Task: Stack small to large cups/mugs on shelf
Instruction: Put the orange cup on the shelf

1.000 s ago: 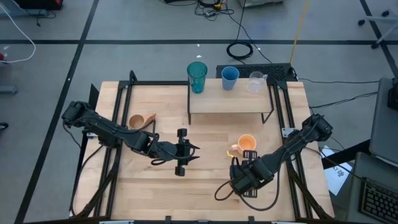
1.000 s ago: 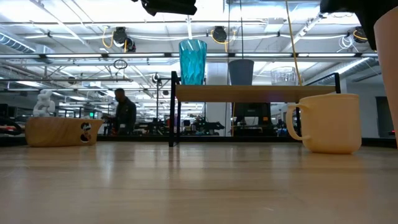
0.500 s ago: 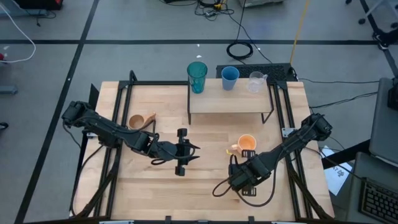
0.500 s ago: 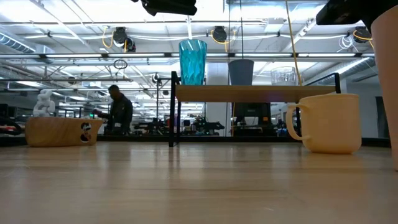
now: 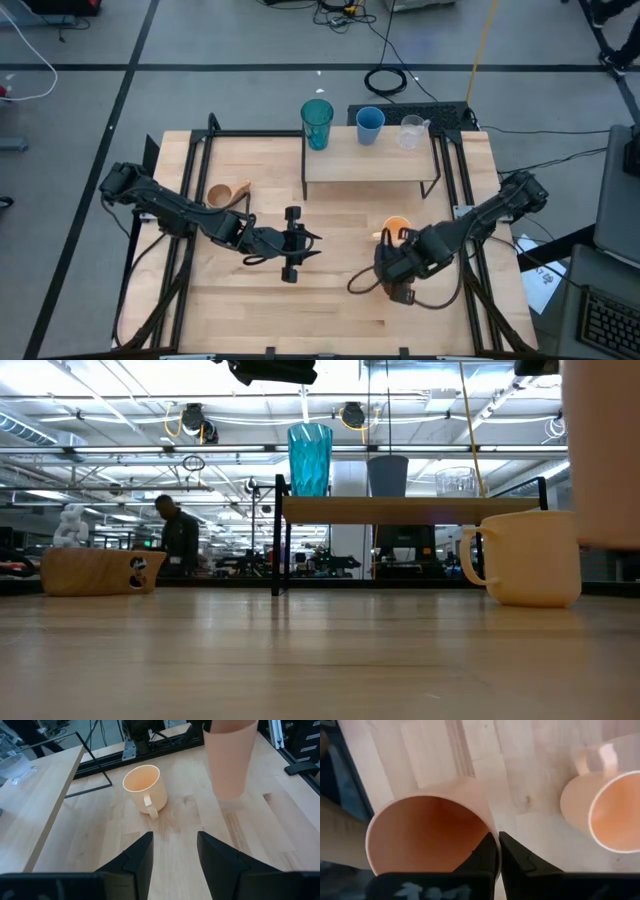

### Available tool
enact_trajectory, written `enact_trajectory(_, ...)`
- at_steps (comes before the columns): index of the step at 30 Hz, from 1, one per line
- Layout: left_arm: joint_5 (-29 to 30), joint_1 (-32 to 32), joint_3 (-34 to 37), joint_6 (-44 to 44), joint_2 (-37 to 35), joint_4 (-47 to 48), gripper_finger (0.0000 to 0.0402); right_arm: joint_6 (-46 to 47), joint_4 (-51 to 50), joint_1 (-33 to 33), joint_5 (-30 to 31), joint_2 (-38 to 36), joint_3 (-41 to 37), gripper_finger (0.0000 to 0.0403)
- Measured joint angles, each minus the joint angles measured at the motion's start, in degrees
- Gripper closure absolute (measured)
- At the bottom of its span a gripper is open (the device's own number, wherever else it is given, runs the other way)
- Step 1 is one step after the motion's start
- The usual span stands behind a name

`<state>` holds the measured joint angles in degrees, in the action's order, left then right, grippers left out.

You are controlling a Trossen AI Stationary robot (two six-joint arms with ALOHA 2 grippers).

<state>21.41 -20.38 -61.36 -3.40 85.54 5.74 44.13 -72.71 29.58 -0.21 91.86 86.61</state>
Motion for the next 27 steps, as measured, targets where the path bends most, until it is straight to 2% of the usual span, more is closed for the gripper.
enact_trajectory(12,0.0,0.0,0.0,0.0,0.0,0.0,0.0247,1.5,-4.2,-4.6,-0.1,-4.2,1.3,0.0402)
enact_trajectory(23,-0.3,0.1,0.0,-0.6,0.0,-1.6,0.0247,0.4,-17.2,-8.9,0.2,-4.2,14.5,0.0402)
enact_trajectory(27,-0.3,0.1,0.0,-0.6,0.0,-1.5,0.0247,-2.9,-17.3,-11.3,0.2,-4.2,18.1,0.0403)
